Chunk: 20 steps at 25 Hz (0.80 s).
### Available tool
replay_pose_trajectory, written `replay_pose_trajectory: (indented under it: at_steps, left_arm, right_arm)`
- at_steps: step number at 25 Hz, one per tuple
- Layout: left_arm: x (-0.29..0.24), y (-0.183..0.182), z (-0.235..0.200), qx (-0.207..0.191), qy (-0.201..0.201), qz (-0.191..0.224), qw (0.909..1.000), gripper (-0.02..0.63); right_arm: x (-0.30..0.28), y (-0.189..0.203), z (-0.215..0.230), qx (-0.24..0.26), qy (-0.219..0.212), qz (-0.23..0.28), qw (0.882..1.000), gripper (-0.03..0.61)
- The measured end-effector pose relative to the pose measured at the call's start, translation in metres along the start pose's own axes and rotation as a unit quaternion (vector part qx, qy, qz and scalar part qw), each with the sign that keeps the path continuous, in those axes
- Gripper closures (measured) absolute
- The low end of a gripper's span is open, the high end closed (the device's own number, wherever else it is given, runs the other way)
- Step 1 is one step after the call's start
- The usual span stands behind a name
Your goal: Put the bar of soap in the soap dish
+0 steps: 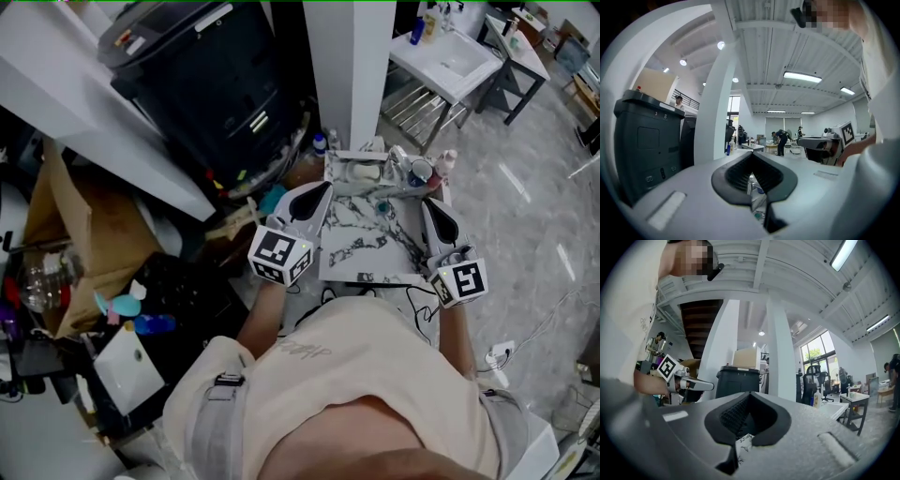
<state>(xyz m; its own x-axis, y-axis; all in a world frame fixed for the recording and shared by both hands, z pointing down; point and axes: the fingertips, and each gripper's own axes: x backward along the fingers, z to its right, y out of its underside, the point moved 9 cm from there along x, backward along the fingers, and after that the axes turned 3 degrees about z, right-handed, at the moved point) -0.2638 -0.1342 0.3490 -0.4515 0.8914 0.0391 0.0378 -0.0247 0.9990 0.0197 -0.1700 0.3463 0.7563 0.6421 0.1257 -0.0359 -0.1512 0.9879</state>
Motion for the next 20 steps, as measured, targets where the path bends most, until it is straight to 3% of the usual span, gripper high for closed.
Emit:
replay_pose_trajectory:
  at_steps: [5, 10, 14, 20]
  left_arm:
    - [0.008, 0.015, 0.006, -0.022, 0.009, -0.033, 0.9992, 0.595]
    - [0.009, 0.016, 0.010, -0.021, 0.016, -0.036, 0.9990, 0.595]
    - [0.010, 0.014, 0.008, -0.027, -0.009, -0.046, 0.9985, 0.595]
    - [0.013, 0.015, 0.004, -0.004, -0.021, -0.046, 0.9987, 0.595]
  right_arm:
    - [0.006, 0.003, -0.008, -0.006, 0.001, -0.006, 1.000, 0.578]
    - [0.013, 0.002, -0.010, -0.008, 0.007, -0.014, 1.000, 0.578]
    - [0.018, 0.000, -0.010, -0.002, 0.008, -0.016, 1.000, 0.578]
    - [0.024, 0.002, -0.004, -0.007, 0.017, -0.022, 1.000, 0.578]
